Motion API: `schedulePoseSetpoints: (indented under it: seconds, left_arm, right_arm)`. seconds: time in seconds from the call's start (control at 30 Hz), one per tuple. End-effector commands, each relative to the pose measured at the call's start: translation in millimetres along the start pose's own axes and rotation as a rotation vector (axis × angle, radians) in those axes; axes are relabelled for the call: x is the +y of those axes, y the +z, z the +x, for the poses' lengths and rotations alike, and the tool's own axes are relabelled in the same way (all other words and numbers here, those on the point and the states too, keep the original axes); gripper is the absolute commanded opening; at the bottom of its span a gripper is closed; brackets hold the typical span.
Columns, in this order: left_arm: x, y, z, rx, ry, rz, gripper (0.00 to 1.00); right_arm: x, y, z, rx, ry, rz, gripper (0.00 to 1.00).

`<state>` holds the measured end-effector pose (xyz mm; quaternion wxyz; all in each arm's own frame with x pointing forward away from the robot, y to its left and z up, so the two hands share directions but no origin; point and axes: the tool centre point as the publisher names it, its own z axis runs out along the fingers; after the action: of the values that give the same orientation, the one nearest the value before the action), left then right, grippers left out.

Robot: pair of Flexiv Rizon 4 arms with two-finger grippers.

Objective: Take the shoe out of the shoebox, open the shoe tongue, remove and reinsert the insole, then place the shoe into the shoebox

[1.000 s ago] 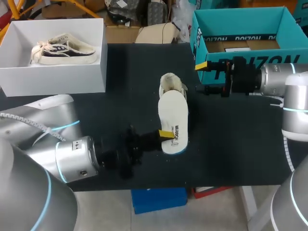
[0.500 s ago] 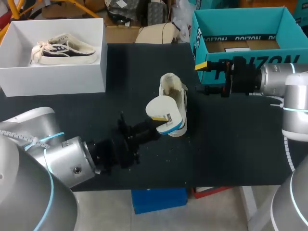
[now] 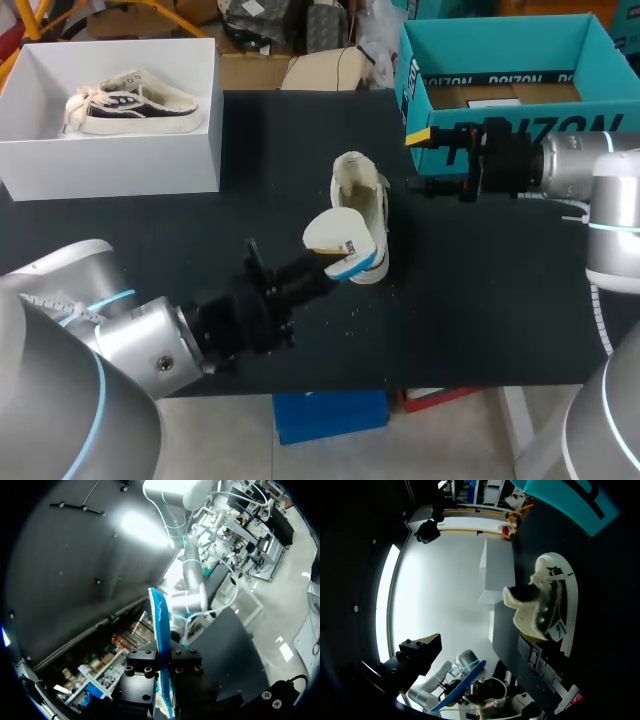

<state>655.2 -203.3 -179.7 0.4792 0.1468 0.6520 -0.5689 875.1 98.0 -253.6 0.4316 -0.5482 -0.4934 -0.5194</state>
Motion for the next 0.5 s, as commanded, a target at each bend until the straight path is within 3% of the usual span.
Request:
schedulePoseSetpoints:
  seconds: [0.03,0.1,0.27,0.5]
  left_arm:
    - [-7.6,-3.2,-16.5,0.114,-0.099,-0.073,0.0]
    - [-11.3,-2.7,-23.3,0.142,-0.196,-0.114,0.0]
    - [-14.4,-2.2,-34.3,0.139,-0.209,-0.183,0.0]
    - [-15.7,-2.9,-47.6,0.066,-0.408,-0.194,0.0]
  right_arm:
    - [-0.2,1.4,-0.5,-0.001,0.0,-0.002,1.0]
    - [-0.2,1.4,-0.5,-0.001,0.0,-0.002,1.0]
    - [-0.2,1.4,-0.5,-0.001,0.0,-0.002,1.0]
    - [-0.2,1.4,-0.5,-0.001,0.0,-0.002,1.0]
